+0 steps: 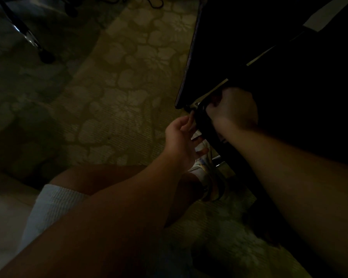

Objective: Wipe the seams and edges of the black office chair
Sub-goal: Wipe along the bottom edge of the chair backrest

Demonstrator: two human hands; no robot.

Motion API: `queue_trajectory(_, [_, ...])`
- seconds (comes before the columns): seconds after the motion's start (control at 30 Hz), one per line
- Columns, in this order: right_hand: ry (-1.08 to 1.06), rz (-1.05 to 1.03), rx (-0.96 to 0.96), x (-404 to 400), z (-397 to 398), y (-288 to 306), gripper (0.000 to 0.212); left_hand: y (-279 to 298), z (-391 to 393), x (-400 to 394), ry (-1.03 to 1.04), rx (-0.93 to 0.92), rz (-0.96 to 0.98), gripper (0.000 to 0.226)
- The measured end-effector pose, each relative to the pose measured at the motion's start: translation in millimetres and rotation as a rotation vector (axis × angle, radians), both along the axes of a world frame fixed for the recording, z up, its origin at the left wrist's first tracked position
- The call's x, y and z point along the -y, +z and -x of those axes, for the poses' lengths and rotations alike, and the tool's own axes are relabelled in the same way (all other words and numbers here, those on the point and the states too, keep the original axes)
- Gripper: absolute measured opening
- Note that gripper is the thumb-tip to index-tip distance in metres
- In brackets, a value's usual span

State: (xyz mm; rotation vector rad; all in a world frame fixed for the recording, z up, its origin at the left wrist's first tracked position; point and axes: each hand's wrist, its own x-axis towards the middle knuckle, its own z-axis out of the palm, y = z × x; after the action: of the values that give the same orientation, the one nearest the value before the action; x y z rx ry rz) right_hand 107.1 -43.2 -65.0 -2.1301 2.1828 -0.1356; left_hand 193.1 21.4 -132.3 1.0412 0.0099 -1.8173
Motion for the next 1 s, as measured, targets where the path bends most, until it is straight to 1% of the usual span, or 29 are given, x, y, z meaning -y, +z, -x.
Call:
queue_trajectory(0.1, [0.147,-0.058,-0.003,-9,-10,-5,0.026,-2,0,0,0.016,0.007,-0.008,0.045])
queue_trajectory(0.13, [0.143,-0.062,-0.016,-8,-11,-5,0.026,-2,0,0,0.015,0.007,-0.007,0.044])
queue_trajectory(0.23, [-0.026,-0.022,-0.028,3,-12,-2,0.029,0,1,1,0.005,0.002,0.006,0.041])
queue_trajectory(0.3, [-0.054,-0.030,-0.036,5,-16,-1,0.031,0,0,1,0.014,0.007,-0.002,0.044])
queue_trajectory(0.43, [0.130,-0.085,-0.063,-6,-18,-2,0.024,1,-1,-2,-0.001,0.000,-0.004,0.049])
queue_trajectory(0.53, [0.075,-0.051,-0.041,-11,2,-1,0.028,7,1,-4,0.001,0.001,0.000,0.045])
queue_trajectory(0.63, [0.085,-0.014,-0.100,-20,15,-1,0.033,9,3,-4,0.029,0.020,-0.013,0.046])
queue_trajectory(0.77, [0.223,-0.039,-0.141,-36,24,-3,0.031,13,4,-7,0.037,0.028,-0.029,0.036])
queue_trajectory(0.87, [0.353,-0.097,-0.141,-51,29,-7,0.028,17,7,-14,0.042,0.037,-0.034,0.039])
queue_trajectory(0.9, [0.363,-0.097,-0.139,-54,31,-8,0.028,19,8,-16,0.041,0.042,-0.043,0.041])
queue_trajectory(1.0, [0.279,-0.055,-0.132,-54,38,-5,0.029,24,12,-27,0.022,0.068,-0.113,0.042])
